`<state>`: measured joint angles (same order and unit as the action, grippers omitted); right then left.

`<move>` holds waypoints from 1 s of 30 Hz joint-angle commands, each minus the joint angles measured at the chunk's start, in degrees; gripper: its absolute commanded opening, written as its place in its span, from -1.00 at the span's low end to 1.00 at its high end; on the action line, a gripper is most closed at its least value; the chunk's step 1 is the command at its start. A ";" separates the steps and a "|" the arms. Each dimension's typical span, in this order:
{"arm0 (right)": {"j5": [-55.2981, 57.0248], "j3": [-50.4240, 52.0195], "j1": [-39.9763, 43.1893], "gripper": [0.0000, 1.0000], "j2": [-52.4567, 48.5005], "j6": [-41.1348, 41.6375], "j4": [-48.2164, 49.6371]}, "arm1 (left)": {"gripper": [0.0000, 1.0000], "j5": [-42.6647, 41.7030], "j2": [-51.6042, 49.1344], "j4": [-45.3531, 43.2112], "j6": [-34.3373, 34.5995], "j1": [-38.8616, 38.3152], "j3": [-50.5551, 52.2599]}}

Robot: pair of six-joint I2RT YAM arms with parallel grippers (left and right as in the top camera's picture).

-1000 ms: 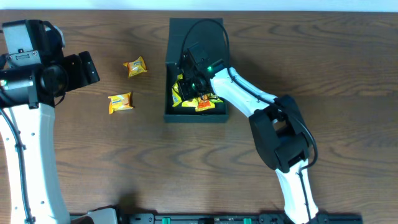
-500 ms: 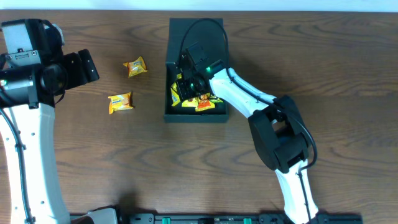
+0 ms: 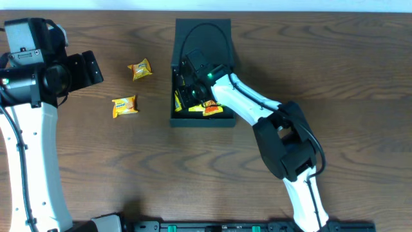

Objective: Pack container
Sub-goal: 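Push the packets down inside the box with the right gripper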

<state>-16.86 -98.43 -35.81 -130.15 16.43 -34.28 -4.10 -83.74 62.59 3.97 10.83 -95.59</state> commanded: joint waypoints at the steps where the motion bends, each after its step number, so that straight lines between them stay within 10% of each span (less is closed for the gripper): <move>1: 0.96 -0.42 0.28 -0.97 -0.17 0.74 0.26 | 0.91 -0.02 -0.35 0.09 -1.25 0.17 0.31; 21: 10.01 -1.31 0.61 -0.97 -0.15 0.94 4.48 | 0.91 -0.02 -0.35 0.28 -1.25 0.17 0.31; 30: 10.12 -14.99 0.63 -0.98 1.05 -2.86 -11.34 | 0.91 -3.45 -0.85 0.20 -2.78 0.17 0.31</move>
<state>-7.44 -107.31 -35.53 -130.23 16.08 -43.53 -5.43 -83.79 62.76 2.70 10.83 -95.59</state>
